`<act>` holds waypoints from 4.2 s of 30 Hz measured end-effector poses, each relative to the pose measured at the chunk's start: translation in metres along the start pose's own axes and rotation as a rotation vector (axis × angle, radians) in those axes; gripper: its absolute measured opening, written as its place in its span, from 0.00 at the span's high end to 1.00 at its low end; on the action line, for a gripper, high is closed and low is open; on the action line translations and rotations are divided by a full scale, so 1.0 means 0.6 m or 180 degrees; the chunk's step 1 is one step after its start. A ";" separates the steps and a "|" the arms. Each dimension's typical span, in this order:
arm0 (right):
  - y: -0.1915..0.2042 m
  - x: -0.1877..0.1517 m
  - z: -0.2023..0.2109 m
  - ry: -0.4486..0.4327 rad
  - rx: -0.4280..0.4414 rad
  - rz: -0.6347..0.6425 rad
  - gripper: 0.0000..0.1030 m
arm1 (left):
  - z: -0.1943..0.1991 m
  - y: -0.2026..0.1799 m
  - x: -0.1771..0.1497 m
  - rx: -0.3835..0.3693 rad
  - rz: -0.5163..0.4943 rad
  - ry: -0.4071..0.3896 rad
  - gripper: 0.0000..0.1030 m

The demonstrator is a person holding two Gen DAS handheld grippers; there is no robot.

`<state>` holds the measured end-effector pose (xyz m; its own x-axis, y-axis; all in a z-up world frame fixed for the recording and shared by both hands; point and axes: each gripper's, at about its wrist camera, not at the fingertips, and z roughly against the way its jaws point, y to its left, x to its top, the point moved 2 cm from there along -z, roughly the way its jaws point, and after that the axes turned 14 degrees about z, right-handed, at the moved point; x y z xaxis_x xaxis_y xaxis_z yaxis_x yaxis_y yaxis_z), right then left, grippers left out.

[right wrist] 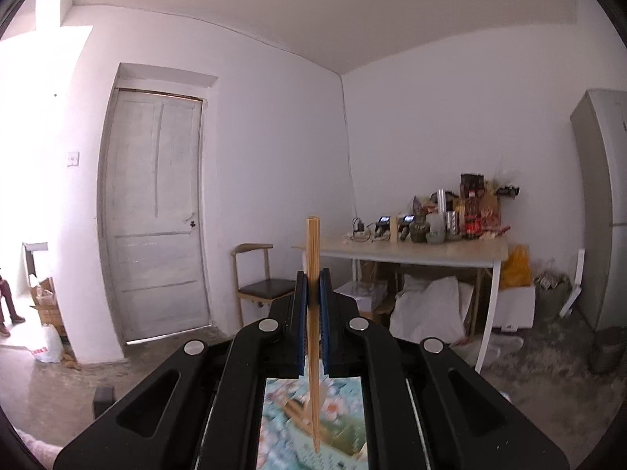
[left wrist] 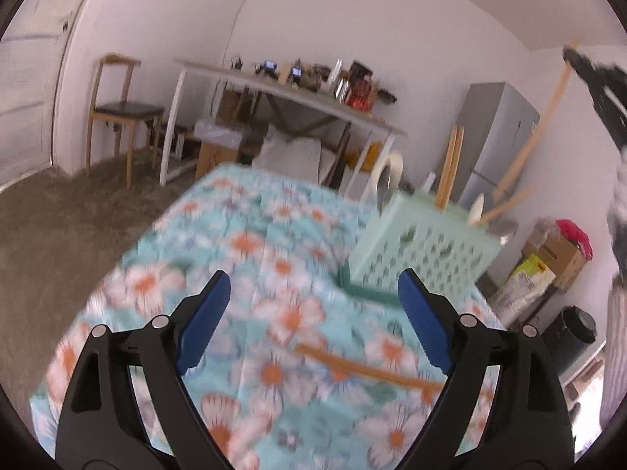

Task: Organize utensils
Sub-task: 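Insert the chopsticks into the holder and open both tools, then move both tools down to the last chopsticks on the quilt, then grasp a chopstick with the left tool while the right tool grasps another chopstick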

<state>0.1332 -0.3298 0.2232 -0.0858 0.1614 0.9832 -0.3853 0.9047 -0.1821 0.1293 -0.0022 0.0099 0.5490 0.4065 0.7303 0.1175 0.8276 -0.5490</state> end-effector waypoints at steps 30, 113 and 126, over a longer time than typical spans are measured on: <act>-0.054 -0.117 -0.032 0.0727 -0.0381 -0.0354 0.50 | 0.004 0.009 -0.052 0.0026 0.0039 0.0167 0.19; -0.002 -0.494 0.032 0.1830 0.0641 -0.2118 0.34 | -0.160 0.011 -0.098 0.0140 0.1906 0.1099 0.89; -0.002 -0.495 0.032 0.1831 0.0630 -0.2103 0.34 | -0.061 0.030 -0.081 0.0174 0.1523 0.1027 0.85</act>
<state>0.1418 -0.3866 -0.0685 0.6627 -0.1472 0.7343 -0.3486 0.8071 0.4765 0.1348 -0.0214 -0.0503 0.7560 0.6088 0.2404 -0.2442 0.6030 -0.7594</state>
